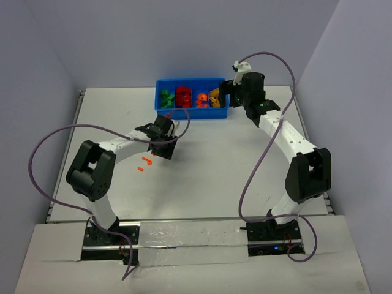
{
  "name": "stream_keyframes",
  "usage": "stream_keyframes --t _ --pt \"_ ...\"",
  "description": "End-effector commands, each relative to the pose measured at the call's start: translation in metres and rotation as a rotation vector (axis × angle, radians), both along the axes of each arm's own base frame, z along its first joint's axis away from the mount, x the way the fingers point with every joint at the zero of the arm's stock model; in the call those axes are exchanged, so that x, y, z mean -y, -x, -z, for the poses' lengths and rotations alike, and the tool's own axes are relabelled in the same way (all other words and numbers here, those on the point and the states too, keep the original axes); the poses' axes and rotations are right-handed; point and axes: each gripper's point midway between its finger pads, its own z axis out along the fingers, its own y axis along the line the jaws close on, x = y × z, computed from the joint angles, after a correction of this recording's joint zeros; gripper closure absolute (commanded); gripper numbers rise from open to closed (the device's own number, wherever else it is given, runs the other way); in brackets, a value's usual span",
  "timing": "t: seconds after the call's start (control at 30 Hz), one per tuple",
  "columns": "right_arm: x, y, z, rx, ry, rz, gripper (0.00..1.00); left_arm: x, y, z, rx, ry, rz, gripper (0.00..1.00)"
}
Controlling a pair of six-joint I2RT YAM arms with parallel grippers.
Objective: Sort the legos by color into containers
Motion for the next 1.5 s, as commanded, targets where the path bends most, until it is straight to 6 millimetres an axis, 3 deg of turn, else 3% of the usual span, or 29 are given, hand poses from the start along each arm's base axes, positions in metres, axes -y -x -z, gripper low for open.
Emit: stream_keyframes --t 0.0,0.27,0.6,0.8,0.83,0.97,1.0,1.1,1.2,1.37,1.43,1.47 --pt "0.004 0.003 -0.036 0.083 -0.042 0.009 0.08 0.005 -0.013 -0.004 0.018 -0.009 -0.039 0.48" --pt "0.006 0.007 -0.037 0.085 -0.046 0.008 0.08 0.004 -0.010 0.011 -0.015 -0.035 -0.042 0.51" --pt "0.007 0.007 -0.037 0.084 -0.045 0.005 0.08 0.010 -0.014 0.018 -0.028 -0.031 -0.025 0.69" --pt "0.007 0.008 -0.035 0.081 -0.041 0.006 0.08 0.011 -0.019 0.010 0.004 -0.035 0.003 0.79" --pt "0.007 0.008 -0.035 0.081 -0.042 0.005 0.08 0.013 -0.022 0.005 0.016 -0.029 0.008 0.81" --pt "0.008 0.010 -0.036 0.084 -0.040 0.005 0.08 0.034 -0.046 -0.048 0.157 0.024 0.081 0.90" --pt "0.009 0.010 -0.037 0.086 -0.038 0.008 0.08 0.046 -0.058 -0.073 0.214 0.056 0.094 0.91" --pt "0.014 0.012 -0.037 0.086 -0.035 0.021 0.08 0.071 -0.088 -0.118 0.299 0.126 0.112 0.99" --pt "0.024 0.013 -0.038 0.084 -0.036 0.044 0.03 0.095 -0.119 -0.160 0.392 0.195 0.118 1.00" --pt "0.045 0.018 -0.038 0.080 -0.027 0.083 0.00 0.131 -0.170 -0.166 0.459 0.255 0.101 1.00" --pt "0.055 0.021 -0.035 0.070 -0.023 0.102 0.00 0.148 -0.193 -0.186 0.523 0.304 0.099 1.00" --pt "0.061 0.021 -0.033 0.067 -0.020 0.116 0.00 0.154 -0.204 -0.176 0.526 0.309 0.098 1.00"
